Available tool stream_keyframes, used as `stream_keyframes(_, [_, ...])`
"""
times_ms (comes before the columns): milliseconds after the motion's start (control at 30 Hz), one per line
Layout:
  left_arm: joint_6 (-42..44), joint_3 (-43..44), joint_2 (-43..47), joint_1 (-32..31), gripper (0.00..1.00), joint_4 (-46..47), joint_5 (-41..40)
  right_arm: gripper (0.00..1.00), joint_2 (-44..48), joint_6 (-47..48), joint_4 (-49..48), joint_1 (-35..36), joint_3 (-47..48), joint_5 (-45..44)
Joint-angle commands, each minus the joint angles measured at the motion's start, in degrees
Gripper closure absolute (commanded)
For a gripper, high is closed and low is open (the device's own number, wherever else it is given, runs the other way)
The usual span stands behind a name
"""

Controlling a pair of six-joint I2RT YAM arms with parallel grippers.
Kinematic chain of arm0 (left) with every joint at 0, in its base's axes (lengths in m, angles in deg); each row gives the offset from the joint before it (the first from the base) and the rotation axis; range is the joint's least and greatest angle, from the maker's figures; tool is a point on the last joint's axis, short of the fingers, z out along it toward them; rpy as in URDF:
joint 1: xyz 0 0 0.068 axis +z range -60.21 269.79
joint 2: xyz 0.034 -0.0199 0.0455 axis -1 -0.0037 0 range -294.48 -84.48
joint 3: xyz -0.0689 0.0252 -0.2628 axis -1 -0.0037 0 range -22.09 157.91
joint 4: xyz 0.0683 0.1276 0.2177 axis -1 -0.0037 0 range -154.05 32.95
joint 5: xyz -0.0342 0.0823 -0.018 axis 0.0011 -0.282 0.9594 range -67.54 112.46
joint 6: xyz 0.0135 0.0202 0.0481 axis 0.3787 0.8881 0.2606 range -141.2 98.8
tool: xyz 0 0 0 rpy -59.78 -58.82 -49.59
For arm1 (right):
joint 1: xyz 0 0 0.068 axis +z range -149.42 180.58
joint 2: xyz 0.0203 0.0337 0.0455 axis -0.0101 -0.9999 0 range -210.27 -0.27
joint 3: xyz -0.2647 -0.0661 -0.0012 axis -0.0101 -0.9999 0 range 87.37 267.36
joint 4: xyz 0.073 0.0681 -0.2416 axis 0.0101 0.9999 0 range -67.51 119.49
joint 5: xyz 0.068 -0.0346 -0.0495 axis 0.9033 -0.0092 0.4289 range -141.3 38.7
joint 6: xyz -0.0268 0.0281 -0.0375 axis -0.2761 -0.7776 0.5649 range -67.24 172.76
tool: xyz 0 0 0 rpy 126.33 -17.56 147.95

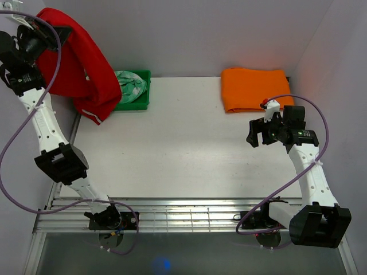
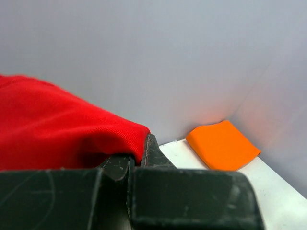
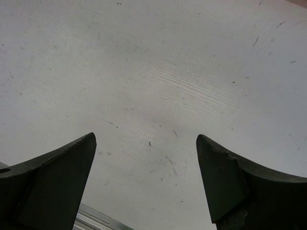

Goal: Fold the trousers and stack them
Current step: Move the trousers to the center of the board

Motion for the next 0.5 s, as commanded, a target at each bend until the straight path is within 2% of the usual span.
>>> stream_keyframes(0, [-0.4, -1.8, 10.9, 0.3, 1.00, 5.3, 1.5, 0.10, 0.6, -0.3, -0.5, 0.0, 2.9, 1.8])
stream_keyframes(100, [0.8, -8.4, 17.6, -0.7, 1.00, 5.3, 4.6, 0.10, 0.9, -0.3, -0.4, 0.0, 3.0, 2.9])
stream_keyframes(167, [2.9, -14.4, 21.1, -2.4, 1.00, 5.2, 5.8, 0.10, 0.9, -0.2, -0.3, 0.0, 2.8, 4.4])
stream_keyframes(267, [6.0, -18.9, 26.4, -6.2, 1.00, 4.0, 7.4, 0.10, 1.5, 0.8, -0.5, 0.0, 2.5, 8.2])
stream_keyframes(467, [4.2, -16.1, 27.5, -16.3, 1.00, 3.8, 2.6, 0.10, 3.8, 1.3, -5.3, 0.0, -1.4, 18.8])
